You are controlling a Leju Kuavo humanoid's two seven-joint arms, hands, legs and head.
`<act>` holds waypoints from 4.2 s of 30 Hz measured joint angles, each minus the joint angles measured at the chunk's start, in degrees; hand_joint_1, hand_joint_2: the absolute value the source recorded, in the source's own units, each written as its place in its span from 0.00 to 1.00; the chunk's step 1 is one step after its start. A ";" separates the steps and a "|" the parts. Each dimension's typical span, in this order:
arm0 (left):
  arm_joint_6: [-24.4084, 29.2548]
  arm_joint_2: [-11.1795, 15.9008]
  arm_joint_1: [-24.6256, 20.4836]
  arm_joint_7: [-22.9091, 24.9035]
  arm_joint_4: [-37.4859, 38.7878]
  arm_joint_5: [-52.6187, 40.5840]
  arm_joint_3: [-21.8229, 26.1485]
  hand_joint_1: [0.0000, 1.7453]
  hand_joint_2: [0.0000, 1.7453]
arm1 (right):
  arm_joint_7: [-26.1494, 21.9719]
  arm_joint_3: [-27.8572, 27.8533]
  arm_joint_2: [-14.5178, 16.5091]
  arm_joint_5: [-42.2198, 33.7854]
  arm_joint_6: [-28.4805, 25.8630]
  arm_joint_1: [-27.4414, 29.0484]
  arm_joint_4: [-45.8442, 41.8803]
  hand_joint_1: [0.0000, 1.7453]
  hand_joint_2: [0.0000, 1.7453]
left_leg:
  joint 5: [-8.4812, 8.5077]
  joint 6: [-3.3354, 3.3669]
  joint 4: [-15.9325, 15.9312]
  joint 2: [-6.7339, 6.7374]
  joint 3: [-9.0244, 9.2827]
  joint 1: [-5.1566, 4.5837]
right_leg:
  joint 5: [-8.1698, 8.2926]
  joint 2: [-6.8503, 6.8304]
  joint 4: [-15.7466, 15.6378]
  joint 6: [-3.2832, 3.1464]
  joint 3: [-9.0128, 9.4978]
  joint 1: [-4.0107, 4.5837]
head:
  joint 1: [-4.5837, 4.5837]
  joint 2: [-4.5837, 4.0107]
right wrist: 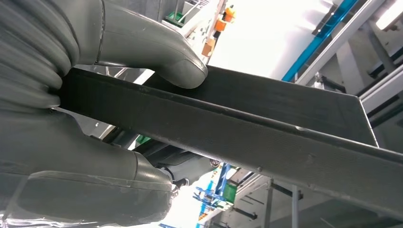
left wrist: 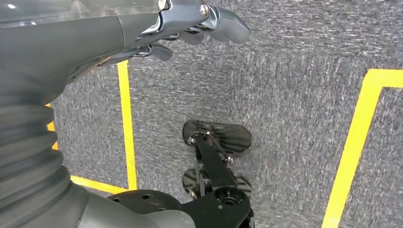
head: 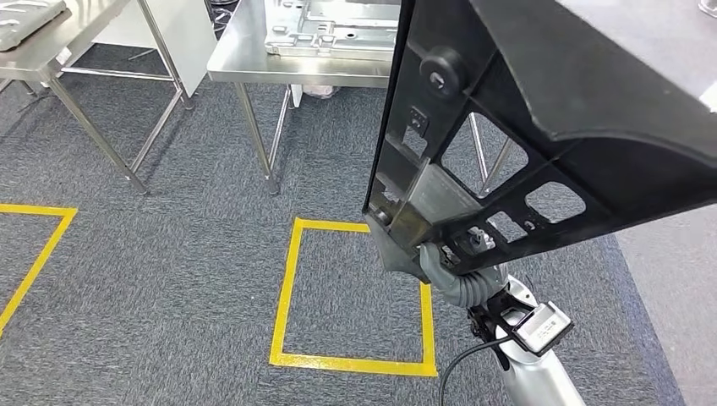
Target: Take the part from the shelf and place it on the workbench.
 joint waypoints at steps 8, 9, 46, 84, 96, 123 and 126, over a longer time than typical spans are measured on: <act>-0.16 -0.12 -0.05 -0.54 0.00 0.13 0.00 0.00 1.00 | -0.01 0.10 0.05 0.21 0.01 -0.51 0.28 1.00 1.00 | -3.54 -2.30 0.33 0.51 4.67 0.05 | 4.89 -1.27 -10.57 -1.35 2.73 -0.04 | -0.05 0.01; -0.17 -0.12 -0.04 -0.61 0.00 0.14 0.00 0.00 1.00 | -0.03 0.11 0.10 0.31 -0.01 -0.57 0.27 1.00 1.00 | -3.15 -2.53 1.73 0.51 4.58 0.11 | 4.56 -1.07 -10.77 -1.77 3.53 -0.07 | -0.10 0.01; -0.01 0.30 0.06 -1.86 0.04 0.12 0.00 0.00 1.00 | 0.09 0.38 1.15 1.42 -1.07 -0.53 -0.36 1.00 1.00 | -4.58 -2.94 18.91 -0.41 -12.05 0.05 | 1.74 -0.64 -11.44 -2.54 7.69 -0.09 | -1.67 0.00; 0.18 0.60 0.14 -2.60 0.14 0.02 -0.03 0.00 1.00 | -1.89 -0.60 2.29 -0.21 0.56 0.45 -1.03 1.00 1.00 | 4.33 -1.45 3.02 -0.51 -6.11 0.07 | -2.21 2.13 -11.68 -0.37 13.89 0.03 | -1.52 0.00; 0.66 0.60 0.01 -2.57 0.13 0.62 -0.02 0.00 1.00 | -1.93 -1.11 2.43 -0.14 0.23 -0.39 -1.63 1.00 1.00 | -0.01 0.01 1.69 -0.51 0.19 -0.32 | 2.46 -0.76 -7.02 -0.53 3.85 0.45 | -1.32 0.00; 0.90 1.15 0.60 -3.38 0.11 1.34 0.11 0.00 1.00 | -2.08 -2.42 4.38 -0.76 -1.17 -2.08 -3.02 1.00 1.00 | 0.50 0.04 1.01 -0.49 -0.38 0.10 | -6.40 -0.44 5.41 0.66 -0.18 -0.16 | -1.64 0.00; 1.03 1.14 0.77 -3.49 0.11 1.36 0.11 0.00 1.00 | -2.06 -3.60 4.37 -0.43 -2.33 -2.11 -3.87 1.00 1.00 | -2.08 -0.31 0.95 -0.61 2.94 0.11 | -1.87 -0.63 -2.15 0.32 -1.04 -0.16 | -1.63 0.00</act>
